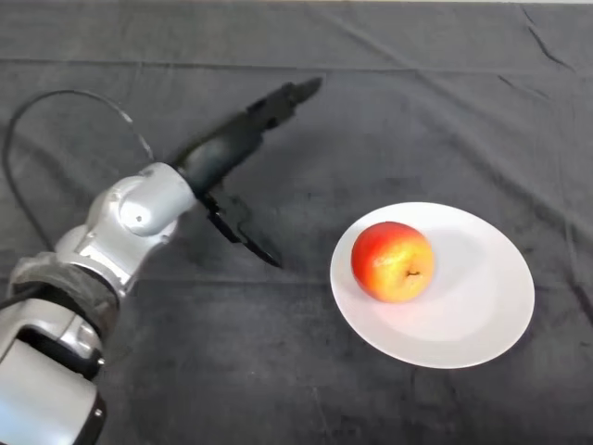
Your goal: Move the apple to the plate
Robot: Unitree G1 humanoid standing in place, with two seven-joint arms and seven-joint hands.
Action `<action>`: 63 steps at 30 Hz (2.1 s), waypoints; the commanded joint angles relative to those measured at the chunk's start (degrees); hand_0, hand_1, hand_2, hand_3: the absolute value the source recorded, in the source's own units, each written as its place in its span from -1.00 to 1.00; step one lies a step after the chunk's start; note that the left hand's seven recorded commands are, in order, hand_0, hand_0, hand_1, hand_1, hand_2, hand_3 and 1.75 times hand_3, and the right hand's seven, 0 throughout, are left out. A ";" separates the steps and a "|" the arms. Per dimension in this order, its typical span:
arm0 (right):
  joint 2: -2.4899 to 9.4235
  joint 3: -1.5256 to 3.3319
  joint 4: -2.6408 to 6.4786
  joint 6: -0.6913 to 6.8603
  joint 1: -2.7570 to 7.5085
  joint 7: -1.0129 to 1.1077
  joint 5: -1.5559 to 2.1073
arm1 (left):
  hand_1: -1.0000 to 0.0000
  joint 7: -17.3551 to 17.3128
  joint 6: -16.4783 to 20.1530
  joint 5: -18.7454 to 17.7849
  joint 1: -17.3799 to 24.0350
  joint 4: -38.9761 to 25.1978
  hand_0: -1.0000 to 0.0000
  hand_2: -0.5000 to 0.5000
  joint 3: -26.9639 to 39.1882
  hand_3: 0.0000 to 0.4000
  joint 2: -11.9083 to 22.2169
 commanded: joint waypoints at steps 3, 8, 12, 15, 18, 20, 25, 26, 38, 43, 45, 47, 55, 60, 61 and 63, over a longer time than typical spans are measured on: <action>3.07 1.68 3.10 0.45 4.43 0.79 -1.32 | 1.00 0.47 -1.07 -2.12 4.23 2.09 1.00 0.00 3.44 -1.00 4.80; 3.07 1.68 3.06 0.47 4.45 0.79 -1.31 | 1.00 0.28 -1.99 -4.16 8.14 2.64 1.00 0.00 7.27 -1.00 8.41; 3.07 1.68 3.03 0.48 4.47 0.80 -1.30 | 1.00 0.72 -2.19 -5.92 11.44 3.26 1.00 0.00 10.41 -1.00 10.54; 3.07 1.67 3.00 0.50 4.48 0.80 -1.29 | 1.00 1.10 -1.73 -7.27 13.37 3.77 1.00 0.00 12.73 -1.00 11.68; 3.07 1.67 2.97 0.51 4.50 0.80 -1.28 | 1.00 1.39 -0.96 -8.61 14.73 4.18 1.00 0.00 14.99 -1.00 12.67; 3.07 1.67 2.94 0.52 4.51 0.81 -1.28 | 1.00 1.59 -0.34 -9.54 15.36 4.37 1.00 0.00 16.57 -1.00 13.35; 3.07 1.66 2.89 0.55 4.53 0.81 -1.27 | 1.00 2.42 0.60 -11.58 16.92 4.57 1.00 0.00 20.20 -1.00 14.84; 3.07 1.66 2.88 0.55 4.54 0.82 -1.27 | 1.00 2.65 0.73 -12.01 17.30 4.59 1.00 0.00 20.96 -1.00 15.06; 3.07 1.65 2.79 0.61 4.58 0.83 -1.25 | 1.00 5.18 2.26 -18.41 21.95 5.30 1.00 0.00 30.84 -1.00 17.27; 3.07 1.65 2.76 0.62 4.59 0.84 -1.24 | 1.00 6.17 3.73 -21.07 22.58 5.49 1.00 0.00 34.71 -1.00 17.70; 3.07 1.65 2.75 0.63 4.60 0.84 -1.24 | 1.00 6.27 4.22 -22.15 22.89 5.49 1.00 0.00 36.29 -1.00 18.18; 3.07 1.64 2.75 0.63 4.60 0.84 -1.24 | 1.00 6.38 4.68 -23.30 23.33 5.51 1.00 0.00 38.00 -1.00 18.85; 3.06 1.65 2.77 0.63 4.59 0.84 -1.24 | 1.00 7.57 6.25 -27.26 25.04 5.73 1.00 0.00 44.20 -1.00 20.96; 3.06 1.65 2.79 0.62 4.57 0.84 -1.25 | 1.00 8.87 6.94 -29.03 25.70 5.75 1.00 0.00 47.25 -1.00 21.46; 3.06 1.65 2.80 0.62 4.57 0.84 -1.25 | 1.00 9.13 7.06 -29.26 25.75 5.73 1.00 0.00 47.70 -1.00 21.50; 3.06 1.65 2.81 0.62 4.56 0.84 -1.25 | 1.00 9.58 7.32 -29.68 25.80 5.65 1.00 0.00 48.55 -1.00 21.59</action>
